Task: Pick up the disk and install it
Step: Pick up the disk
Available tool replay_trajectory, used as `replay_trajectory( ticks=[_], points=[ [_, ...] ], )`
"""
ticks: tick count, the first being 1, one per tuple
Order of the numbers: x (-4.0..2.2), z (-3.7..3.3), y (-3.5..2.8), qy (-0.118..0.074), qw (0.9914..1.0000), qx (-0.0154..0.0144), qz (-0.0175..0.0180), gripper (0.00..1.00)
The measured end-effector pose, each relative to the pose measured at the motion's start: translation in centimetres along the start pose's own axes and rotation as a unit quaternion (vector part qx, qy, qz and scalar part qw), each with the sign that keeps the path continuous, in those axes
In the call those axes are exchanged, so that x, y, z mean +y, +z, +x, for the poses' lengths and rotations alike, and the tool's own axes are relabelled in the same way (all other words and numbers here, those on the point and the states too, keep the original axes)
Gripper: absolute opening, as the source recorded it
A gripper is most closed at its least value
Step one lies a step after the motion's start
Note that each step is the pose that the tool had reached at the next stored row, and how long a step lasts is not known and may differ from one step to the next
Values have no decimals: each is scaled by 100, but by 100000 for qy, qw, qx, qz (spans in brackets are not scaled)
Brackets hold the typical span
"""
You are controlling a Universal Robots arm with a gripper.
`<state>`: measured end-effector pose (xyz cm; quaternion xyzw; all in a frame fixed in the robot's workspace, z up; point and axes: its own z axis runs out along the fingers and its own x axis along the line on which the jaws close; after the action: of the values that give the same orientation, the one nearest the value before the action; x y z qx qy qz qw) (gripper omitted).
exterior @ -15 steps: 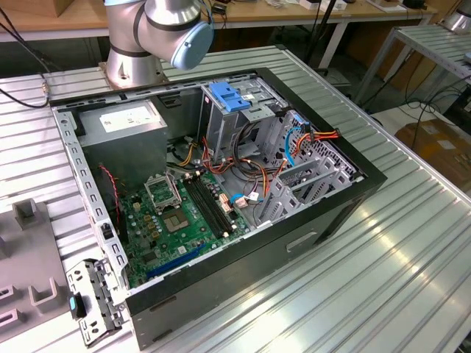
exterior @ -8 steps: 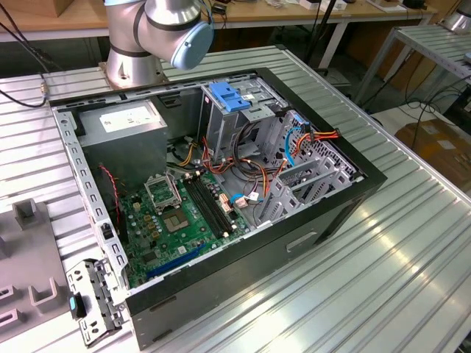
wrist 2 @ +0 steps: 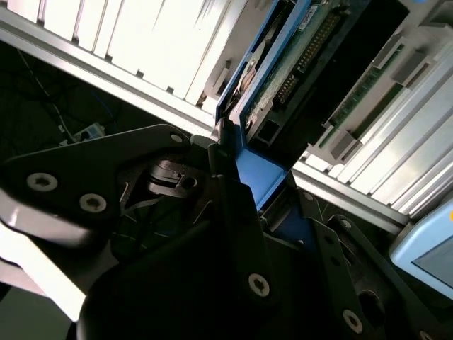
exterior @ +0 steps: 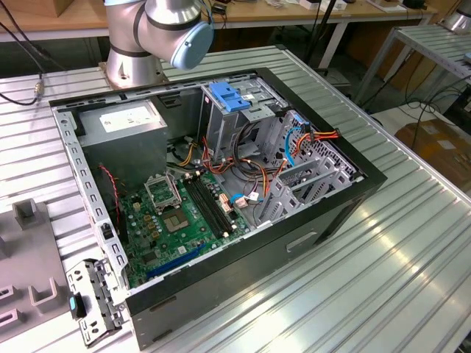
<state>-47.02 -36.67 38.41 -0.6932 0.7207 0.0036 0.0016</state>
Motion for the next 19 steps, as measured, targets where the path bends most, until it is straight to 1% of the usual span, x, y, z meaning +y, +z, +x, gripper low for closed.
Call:
replay_trajectory(
  ticks=[14, 19],
  points=[
    [0, -1, -78, 1, 100000, 2, -3, 37],
    [1, -1, -126, 1, 100000, -2, 4, 37]
  ],
)
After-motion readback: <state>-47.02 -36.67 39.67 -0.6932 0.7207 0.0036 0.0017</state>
